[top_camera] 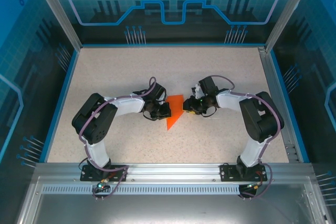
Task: Fold a paper plane with a square sheet of paper (pick it up from the middle)
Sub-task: Third fold the triangle at the center of the table.
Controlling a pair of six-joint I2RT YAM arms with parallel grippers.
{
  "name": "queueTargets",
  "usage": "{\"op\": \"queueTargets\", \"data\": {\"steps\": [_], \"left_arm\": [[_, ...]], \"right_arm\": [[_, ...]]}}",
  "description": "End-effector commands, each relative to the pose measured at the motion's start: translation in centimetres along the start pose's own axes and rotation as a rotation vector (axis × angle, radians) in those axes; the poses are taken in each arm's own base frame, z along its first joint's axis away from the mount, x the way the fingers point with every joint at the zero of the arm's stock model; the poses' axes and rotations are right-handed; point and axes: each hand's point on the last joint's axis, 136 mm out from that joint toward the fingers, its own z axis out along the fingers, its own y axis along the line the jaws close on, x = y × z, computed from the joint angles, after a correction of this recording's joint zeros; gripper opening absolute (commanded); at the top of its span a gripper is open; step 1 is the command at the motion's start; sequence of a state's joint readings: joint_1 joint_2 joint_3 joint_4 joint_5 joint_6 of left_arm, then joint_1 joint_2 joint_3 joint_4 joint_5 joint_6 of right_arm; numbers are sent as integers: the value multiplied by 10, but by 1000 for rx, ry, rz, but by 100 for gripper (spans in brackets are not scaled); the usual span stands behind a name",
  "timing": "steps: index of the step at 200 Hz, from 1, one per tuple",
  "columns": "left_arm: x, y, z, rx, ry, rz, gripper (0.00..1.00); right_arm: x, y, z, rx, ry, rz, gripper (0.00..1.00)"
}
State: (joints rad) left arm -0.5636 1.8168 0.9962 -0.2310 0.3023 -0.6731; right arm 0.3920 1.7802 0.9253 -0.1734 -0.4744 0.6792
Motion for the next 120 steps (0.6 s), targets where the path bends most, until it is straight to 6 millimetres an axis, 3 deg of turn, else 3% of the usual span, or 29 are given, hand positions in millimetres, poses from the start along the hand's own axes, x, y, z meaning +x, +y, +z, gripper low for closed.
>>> {"op": "queueTargets", "data": {"steps": [1,59,120], "left_arm": [[-1,3,-7,-10,-9,19,9],[0,3,-8,-6,-11,19,10],[1,-1,-17,9,-30,41,14]], "right_arm": [[3,-6,5,-19,19,34,33],[8,16,24,-73,72,-10,29],[10,20,24,-73,72,-26,23]]}}
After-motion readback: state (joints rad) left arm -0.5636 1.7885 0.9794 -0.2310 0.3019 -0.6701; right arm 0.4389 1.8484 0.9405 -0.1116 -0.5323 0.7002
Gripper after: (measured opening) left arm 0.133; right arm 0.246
